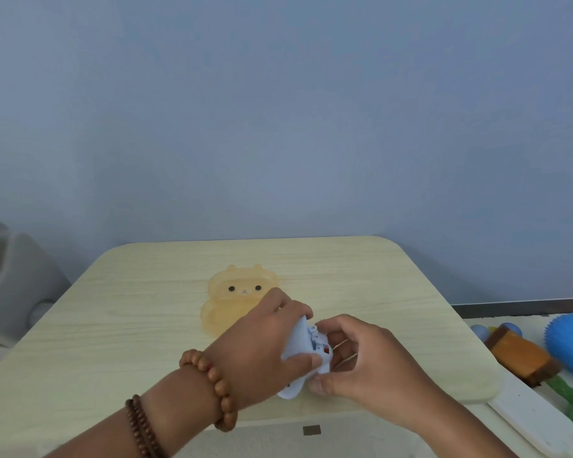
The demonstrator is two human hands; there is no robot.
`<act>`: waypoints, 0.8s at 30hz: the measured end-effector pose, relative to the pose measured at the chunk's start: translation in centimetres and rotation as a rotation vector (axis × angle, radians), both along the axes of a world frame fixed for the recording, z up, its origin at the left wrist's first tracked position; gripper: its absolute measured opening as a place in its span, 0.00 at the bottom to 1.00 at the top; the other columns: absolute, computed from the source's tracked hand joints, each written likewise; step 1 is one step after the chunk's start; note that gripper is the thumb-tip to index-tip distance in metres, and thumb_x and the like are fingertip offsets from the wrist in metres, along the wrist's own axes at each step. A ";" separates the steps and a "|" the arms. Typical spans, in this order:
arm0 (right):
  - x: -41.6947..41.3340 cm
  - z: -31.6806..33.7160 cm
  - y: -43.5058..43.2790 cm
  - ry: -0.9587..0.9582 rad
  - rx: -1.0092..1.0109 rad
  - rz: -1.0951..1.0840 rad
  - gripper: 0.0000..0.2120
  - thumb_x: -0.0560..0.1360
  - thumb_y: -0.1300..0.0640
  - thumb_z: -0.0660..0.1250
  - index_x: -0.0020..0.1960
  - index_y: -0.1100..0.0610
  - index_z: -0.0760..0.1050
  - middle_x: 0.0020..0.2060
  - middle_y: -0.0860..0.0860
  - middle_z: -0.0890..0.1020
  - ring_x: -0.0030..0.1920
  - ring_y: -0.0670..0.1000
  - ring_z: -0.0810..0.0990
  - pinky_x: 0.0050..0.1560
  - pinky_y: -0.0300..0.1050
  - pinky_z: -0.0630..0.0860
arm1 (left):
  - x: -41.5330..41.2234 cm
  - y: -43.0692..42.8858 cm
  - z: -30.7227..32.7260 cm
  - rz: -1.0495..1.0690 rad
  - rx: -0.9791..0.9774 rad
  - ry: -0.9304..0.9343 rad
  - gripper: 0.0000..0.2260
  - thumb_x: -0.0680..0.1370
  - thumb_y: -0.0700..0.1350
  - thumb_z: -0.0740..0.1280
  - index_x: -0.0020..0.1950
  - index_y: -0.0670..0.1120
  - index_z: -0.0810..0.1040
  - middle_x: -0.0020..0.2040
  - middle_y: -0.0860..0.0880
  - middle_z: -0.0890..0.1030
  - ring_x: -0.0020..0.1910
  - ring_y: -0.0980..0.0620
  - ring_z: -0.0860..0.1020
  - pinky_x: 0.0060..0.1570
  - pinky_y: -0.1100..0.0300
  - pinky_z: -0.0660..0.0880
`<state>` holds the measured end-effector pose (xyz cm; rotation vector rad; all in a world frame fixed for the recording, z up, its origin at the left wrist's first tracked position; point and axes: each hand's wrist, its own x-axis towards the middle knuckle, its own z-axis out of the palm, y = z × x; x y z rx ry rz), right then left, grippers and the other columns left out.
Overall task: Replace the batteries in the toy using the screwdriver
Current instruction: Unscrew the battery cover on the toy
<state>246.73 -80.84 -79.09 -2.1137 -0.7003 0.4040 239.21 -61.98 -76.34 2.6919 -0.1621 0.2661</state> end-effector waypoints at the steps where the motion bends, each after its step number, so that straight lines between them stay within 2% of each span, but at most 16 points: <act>1: 0.0 -0.1 0.0 0.003 0.002 -0.001 0.31 0.61 0.52 0.83 0.61 0.42 0.78 0.48 0.44 0.86 0.44 0.42 0.86 0.47 0.38 0.83 | 0.0 0.1 0.2 0.022 0.012 -0.035 0.28 0.75 0.63 0.67 0.72 0.56 0.67 0.60 0.59 0.66 0.55 0.58 0.73 0.53 0.61 0.76; 4: 0.1 -0.5 -0.2 0.016 0.023 -0.018 0.31 0.59 0.53 0.83 0.60 0.43 0.78 0.47 0.44 0.87 0.43 0.43 0.86 0.49 0.41 0.84 | -0.2 0.7 1.7 0.107 0.044 -0.178 0.33 0.70 0.71 0.64 0.70 0.55 0.71 0.56 0.60 0.69 0.53 0.59 0.73 0.53 0.61 0.75; 6: 0.1 -0.7 -0.2 0.016 0.035 -0.019 0.31 0.59 0.53 0.83 0.59 0.42 0.79 0.47 0.42 0.86 0.43 0.43 0.86 0.50 0.43 0.84 | -0.4 1.8 3.0 0.226 0.091 -0.210 0.35 0.69 0.73 0.61 0.69 0.54 0.73 0.55 0.57 0.73 0.54 0.56 0.74 0.55 0.60 0.73; 8: 0.1 -0.7 -0.2 0.017 0.042 -0.011 0.30 0.59 0.54 0.83 0.59 0.42 0.78 0.48 0.42 0.86 0.43 0.43 0.86 0.49 0.42 0.83 | -0.7 3.8 3.8 0.393 0.108 -0.152 0.33 0.70 0.72 0.62 0.68 0.54 0.73 0.55 0.54 0.77 0.55 0.53 0.76 0.55 0.58 0.73; 10: 0.1 -0.8 -0.2 0.018 0.049 -0.009 0.30 0.59 0.54 0.83 0.59 0.42 0.78 0.49 0.43 0.86 0.42 0.44 0.86 0.49 0.43 0.84 | -1.4 6.5 3.7 0.546 0.112 -0.073 0.30 0.71 0.71 0.64 0.63 0.52 0.74 0.50 0.52 0.78 0.51 0.51 0.77 0.50 0.56 0.73; 13: 0.1 -1.1 -0.2 0.026 0.064 -0.016 0.30 0.58 0.54 0.83 0.58 0.42 0.79 0.49 0.43 0.86 0.43 0.44 0.86 0.51 0.46 0.84 | -2.5 10.1 1.9 0.705 0.245 0.081 0.29 0.72 0.71 0.63 0.56 0.47 0.76 0.47 0.50 0.78 0.48 0.48 0.77 0.44 0.55 0.72; 18: 0.3 -1.6 -0.3 0.025 0.087 -0.024 0.32 0.55 0.49 0.82 0.58 0.41 0.79 0.49 0.43 0.86 0.43 0.46 0.86 0.50 0.47 0.84 | -3.4 12.2 -1.5 0.796 0.365 0.292 0.28 0.72 0.73 0.62 0.49 0.47 0.73 0.47 0.48 0.72 0.47 0.48 0.78 0.42 0.58 0.71; 24: 0.3 -1.5 -0.3 0.017 0.068 -0.014 0.31 0.59 0.58 0.83 0.59 0.43 0.79 0.49 0.45 0.87 0.42 0.47 0.87 0.48 0.45 0.84 | -3.5 12.0 -2.1 0.798 0.342 0.315 0.28 0.70 0.74 0.62 0.45 0.48 0.69 0.43 0.50 0.72 0.43 0.50 0.76 0.40 0.59 0.69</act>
